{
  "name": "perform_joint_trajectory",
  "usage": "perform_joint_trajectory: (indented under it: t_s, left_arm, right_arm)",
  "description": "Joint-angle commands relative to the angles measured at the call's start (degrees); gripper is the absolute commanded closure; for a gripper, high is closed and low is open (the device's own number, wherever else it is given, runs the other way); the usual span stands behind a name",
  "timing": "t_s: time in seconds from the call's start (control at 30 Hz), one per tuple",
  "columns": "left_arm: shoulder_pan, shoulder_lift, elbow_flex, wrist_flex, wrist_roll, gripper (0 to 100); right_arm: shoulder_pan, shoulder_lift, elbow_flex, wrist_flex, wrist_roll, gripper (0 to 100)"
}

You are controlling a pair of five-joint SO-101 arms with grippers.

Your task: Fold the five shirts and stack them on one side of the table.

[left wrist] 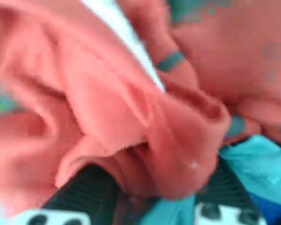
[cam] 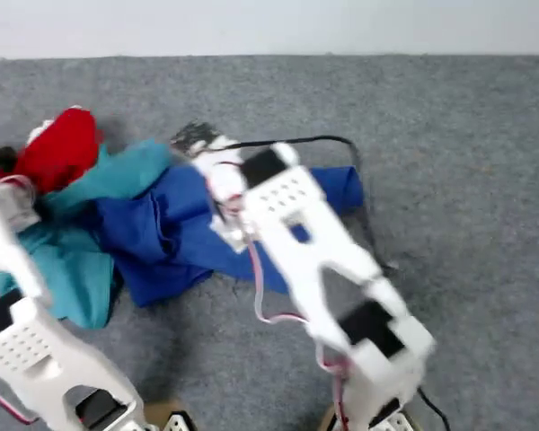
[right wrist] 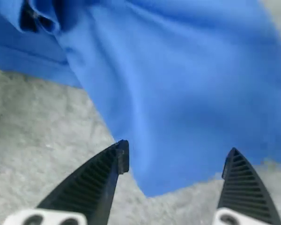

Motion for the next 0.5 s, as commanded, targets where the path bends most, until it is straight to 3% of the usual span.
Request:
perform_joint_trajectory:
  t_s: [0.0,0.23,0.47]
  left_arm:
    - [-4.66,-2.37,-7.43,11.08,3.16,80]
    - [-3.08,-2.81,-10.15,21.89,3.43,80]
    - [0.00,-2.99,-12.62,25.93,3.52,80]
  right_arm:
    - [-5.41,12.53,-22.42,7.87,-0.88,67.0]
    - [-12.00,36.00,-55.56,13.23,-0.88,67.0]
    - [-14.99,42.68,-67.34,13.23,-0.88,67.0]
